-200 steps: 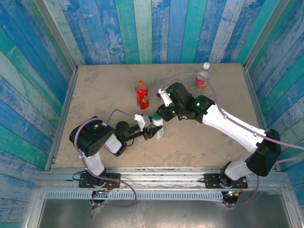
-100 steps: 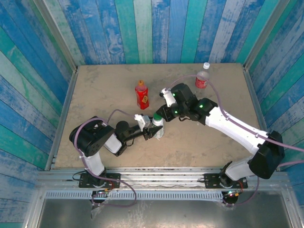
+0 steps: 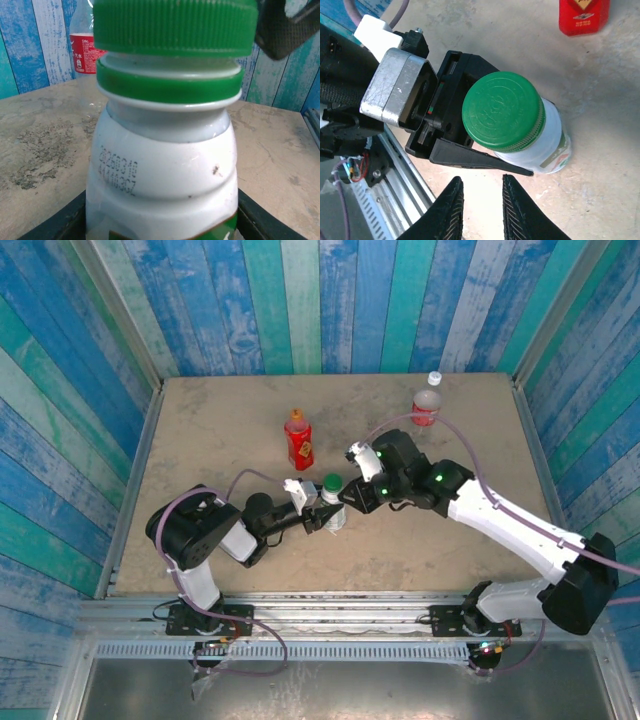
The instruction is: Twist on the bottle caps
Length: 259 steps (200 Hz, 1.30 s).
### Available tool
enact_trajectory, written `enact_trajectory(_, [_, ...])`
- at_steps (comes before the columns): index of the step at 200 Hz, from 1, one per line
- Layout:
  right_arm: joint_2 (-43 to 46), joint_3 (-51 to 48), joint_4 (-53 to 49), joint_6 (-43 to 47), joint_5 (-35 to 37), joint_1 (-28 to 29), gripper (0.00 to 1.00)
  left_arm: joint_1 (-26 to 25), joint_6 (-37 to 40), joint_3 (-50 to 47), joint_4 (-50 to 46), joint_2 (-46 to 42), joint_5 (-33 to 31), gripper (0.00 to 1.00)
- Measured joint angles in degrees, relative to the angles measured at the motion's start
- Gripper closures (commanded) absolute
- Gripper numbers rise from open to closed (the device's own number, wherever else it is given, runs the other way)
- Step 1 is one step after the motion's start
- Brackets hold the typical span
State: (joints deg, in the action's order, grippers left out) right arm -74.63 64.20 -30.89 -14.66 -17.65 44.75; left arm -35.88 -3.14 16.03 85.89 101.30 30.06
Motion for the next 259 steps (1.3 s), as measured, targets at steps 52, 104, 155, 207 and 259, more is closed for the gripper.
enact_trajectory(52, [0.8,3.5,-1.5,5.8,3.7,-1.8,0.62,0.0,1.1,0.4,-0.6,0.0,5.1,0.44])
enact_trajectory(104, [-7.5,9.7,-3.3,7.3,-1.4,-4.7,0.72,0.0,1.4,0.9,-1.3,0.0,8.5,0.44])
enact_trajectory(155, [-9.4,9.6,-4.0,7.8,-7.9,-5.2,0.81,0.0,1.5,1.2,-1.8,0.0,9.0,0.44])
enact_trajectory(207, [-5.9,4.6,-1.1,5.6,-11.2,-6.3,0.86,-0.5,2.0,1.2,-1.8,0.0,9.1,0.44])
enact_trajectory(259, [-0.1,-0.9,0.8,2.0,-12.3,-7.1,0.87,-0.6,2.4,1.2,-1.8,0.0,9.6,0.44])
